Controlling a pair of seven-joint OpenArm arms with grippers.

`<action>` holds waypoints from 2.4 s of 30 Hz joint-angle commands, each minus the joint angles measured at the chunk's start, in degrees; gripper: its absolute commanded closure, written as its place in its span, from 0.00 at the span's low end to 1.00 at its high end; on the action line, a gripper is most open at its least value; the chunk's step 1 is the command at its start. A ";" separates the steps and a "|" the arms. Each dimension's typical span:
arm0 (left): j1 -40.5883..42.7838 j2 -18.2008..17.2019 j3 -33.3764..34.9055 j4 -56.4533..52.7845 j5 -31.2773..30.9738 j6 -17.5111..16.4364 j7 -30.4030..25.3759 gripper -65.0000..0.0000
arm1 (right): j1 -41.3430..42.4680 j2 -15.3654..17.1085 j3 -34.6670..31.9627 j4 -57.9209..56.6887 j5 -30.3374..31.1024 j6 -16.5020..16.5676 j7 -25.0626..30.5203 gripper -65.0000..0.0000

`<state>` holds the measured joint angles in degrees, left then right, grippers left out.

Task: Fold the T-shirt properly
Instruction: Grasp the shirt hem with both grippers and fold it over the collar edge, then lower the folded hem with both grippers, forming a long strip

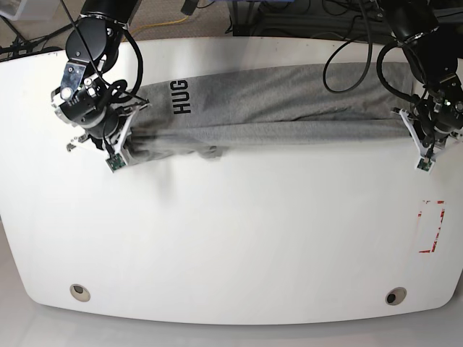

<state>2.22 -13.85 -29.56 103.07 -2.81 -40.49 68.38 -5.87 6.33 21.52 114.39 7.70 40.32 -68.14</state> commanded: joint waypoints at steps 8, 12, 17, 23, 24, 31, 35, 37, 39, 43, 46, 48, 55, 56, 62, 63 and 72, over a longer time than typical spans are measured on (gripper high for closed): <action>11.01 -1.14 -0.20 4.23 1.18 0.49 0.68 0.84 | -6.66 -1.45 5.78 1.00 -1.42 -0.32 -0.30 1.00; 13.12 -1.23 1.30 4.14 1.36 0.49 0.68 0.70 | -7.27 -1.54 5.78 0.73 -1.42 -0.32 -0.30 0.93; 14.27 -1.32 3.23 3.79 1.36 0.49 0.68 0.50 | -8.15 -1.54 7.71 1.00 -1.51 -0.32 -0.30 0.50; 14.00 -1.14 1.91 8.89 0.92 0.49 0.68 0.45 | -7.89 -1.01 16.86 1.17 9.57 -0.32 -4.08 0.26; 13.91 -1.05 1.74 9.86 0.92 0.49 0.68 0.45 | -7.89 -1.01 18.17 1.08 12.30 -0.32 -4.61 0.26; 11.36 3.87 1.91 11.97 -3.65 0.49 3.58 0.45 | -7.98 1.36 20.81 0.82 28.21 -0.32 -6.10 0.26; 10.13 7.91 1.91 11.88 -7.08 0.49 6.04 0.45 | -5.87 1.01 20.81 0.73 31.02 -0.32 -7.16 0.26; 10.31 9.67 1.91 11.70 -8.84 0.49 6.21 0.45 | -5.16 0.66 20.72 -0.06 30.93 -0.32 -7.33 0.28; 10.22 10.37 1.91 11.70 -9.89 0.49 6.39 0.45 | -3.49 -0.13 20.28 -1.73 30.14 -0.32 -7.33 0.33; 13.03 10.02 4.90 11.70 -12.00 0.49 6.30 0.45 | -1.82 -0.22 17.30 -6.56 24.95 -0.32 -7.16 0.58; 15.06 10.02 6.84 11.18 -11.92 0.49 6.13 0.49 | -1.30 -0.22 15.27 -9.29 20.12 -0.32 -4.34 0.73; 15.41 9.93 7.45 9.42 -11.92 0.49 6.04 0.52 | -1.30 -0.22 14.04 -10.17 17.39 -0.32 -1.71 0.76; 14.00 6.33 7.80 -2.89 -11.92 0.49 -0.29 0.53 | -0.94 -0.13 12.64 -16.59 11.15 -0.32 4.45 0.76; 13.30 5.27 8.33 -4.65 -11.92 0.49 -1.08 0.53 | -0.94 -0.04 12.64 -17.38 10.63 -0.32 5.24 0.76; 7.85 -0.44 12.55 -15.37 -11.92 0.49 -6.71 0.53 | 0.20 0.66 12.64 -24.59 8.34 -0.32 11.48 0.77; 6.44 -0.97 12.55 -17.40 -11.92 0.49 -7.15 0.53 | 0.73 0.66 12.64 -26.43 8.25 -0.32 12.71 0.77; -2.35 -5.89 12.55 -25.57 -12.00 0.49 -7.41 0.52 | 4.24 1.89 12.81 -30.56 8.78 -0.32 14.64 0.78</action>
<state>0.91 -18.24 -16.84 78.98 -20.23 -41.15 55.92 -2.20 6.90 34.06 83.53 18.24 40.58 -51.48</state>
